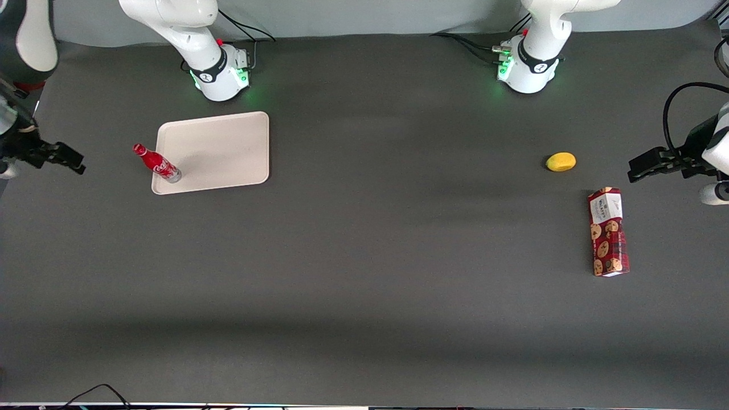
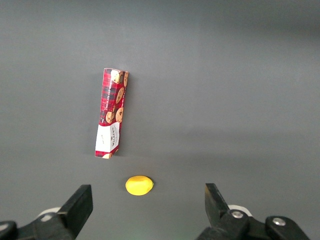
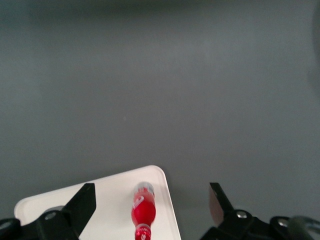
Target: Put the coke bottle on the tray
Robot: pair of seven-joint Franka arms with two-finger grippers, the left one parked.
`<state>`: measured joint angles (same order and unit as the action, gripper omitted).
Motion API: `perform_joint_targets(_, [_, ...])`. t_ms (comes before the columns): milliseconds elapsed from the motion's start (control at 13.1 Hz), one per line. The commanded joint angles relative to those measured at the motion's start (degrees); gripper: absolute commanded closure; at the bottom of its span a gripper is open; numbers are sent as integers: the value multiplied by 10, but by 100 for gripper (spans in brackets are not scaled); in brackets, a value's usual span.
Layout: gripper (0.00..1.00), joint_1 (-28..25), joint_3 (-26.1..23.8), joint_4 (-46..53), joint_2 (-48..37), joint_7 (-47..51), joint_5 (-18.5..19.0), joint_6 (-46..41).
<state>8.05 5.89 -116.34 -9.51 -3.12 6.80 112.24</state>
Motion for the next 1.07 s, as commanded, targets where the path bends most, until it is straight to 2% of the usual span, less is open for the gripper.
perform_joint_targets(0, [0, -11, -1, 179, 98, -3, -43, -88])
perform_joint_targets(76, [0, -11, -4, 230, 119, -3, -62, -114])
perform_joint_targets(305, [0, -11, -21, 320, 154, -15, -73, -144])
perform_joint_targets(457, [0, -11, -21, 335, 161, -11, -100, -159])
perform_joint_targets(990, [0, -11, -35, 334, 157, -11, -102, -192])
